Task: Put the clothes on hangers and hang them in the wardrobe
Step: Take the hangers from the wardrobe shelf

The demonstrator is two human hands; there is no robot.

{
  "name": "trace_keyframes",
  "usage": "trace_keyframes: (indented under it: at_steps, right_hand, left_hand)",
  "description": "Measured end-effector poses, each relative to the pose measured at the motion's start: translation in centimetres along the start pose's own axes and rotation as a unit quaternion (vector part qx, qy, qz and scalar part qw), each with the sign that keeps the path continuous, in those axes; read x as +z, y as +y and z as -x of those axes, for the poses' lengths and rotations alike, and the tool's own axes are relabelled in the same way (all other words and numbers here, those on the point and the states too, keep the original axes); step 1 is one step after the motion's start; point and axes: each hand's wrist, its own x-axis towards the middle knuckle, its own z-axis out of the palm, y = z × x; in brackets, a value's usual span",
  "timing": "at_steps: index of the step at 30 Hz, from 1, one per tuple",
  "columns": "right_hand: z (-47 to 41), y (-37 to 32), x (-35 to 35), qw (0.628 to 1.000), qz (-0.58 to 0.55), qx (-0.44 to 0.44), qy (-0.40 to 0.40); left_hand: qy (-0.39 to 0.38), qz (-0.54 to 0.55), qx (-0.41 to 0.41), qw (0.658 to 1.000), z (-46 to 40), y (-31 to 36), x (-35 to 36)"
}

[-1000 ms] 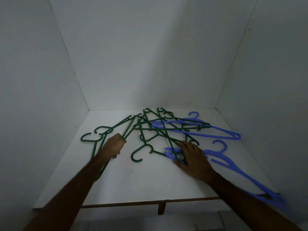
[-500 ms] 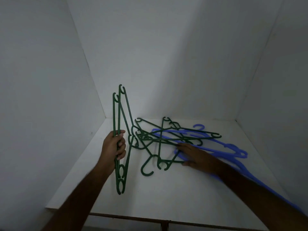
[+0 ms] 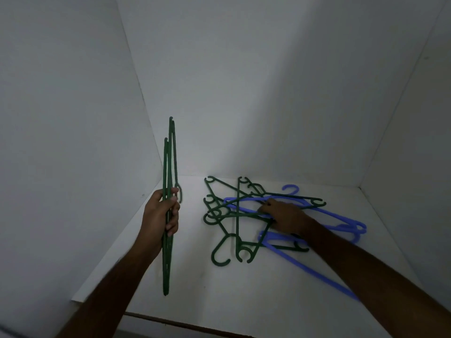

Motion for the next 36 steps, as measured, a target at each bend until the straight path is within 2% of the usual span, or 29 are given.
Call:
trace_keyframes:
  at_steps: [5,10,13,18,22,26,28,32,36]
  right_hand:
    - [-1.0,0.8,-1.6,0.999,0.03,-0.019,0.02]
    - [-0.7,0.2,-6.1,0.992,0.124,0.005,0.012]
    - [-0.4,0.4,-8.3,0.99,0.136,0.014,0.021]
    - [0.7,0.5,-11.3,0.99,0.11,0.057,-0.068]
    - [2.0,0.3,-13.3,0.986,0.094,0.134,-0.015]
    - [0.9,-4.7,-12.6,0.983,0.057,0.163,0.057]
    - [-1.3,-8.7,-10.8,0.988,0.053,0.145,0.023]
    - [-5.3,-13.5,-8.5,0.98,0.133,0.11,-0.098]
    - [-5.4,-13.6,-9.8,0.976,0.119,0.144,-0.113]
  left_hand:
    - [0.02,-0.036,0.0,0.999,0.2,-0.1,-2.0]
    - [0.027,-0.043,0.0,0.999,0.1,-0.5,-2.7]
    - [0.022,-0.044,-0.011,0.999,-0.4,-0.9,-2.1]
    - [0.005,-0.021,-0.024,0.999,-0.8,-1.6,-1.5]
    - [0.004,-0.021,-0.02,1.0,-1.2,-1.6,-1.7]
    - [0.005,-0.021,-0.024,0.999,-1.5,-1.7,-1.8]
    - [0.004,-0.026,-0.031,0.999,-1.6,-1.9,-1.7]
    - [-0.01,-0.03,-0.042,0.999,-1.3,-2.3,-2.1]
    - [-0.013,-0.018,-0.042,0.999,-0.5,-2.2,-3.3]
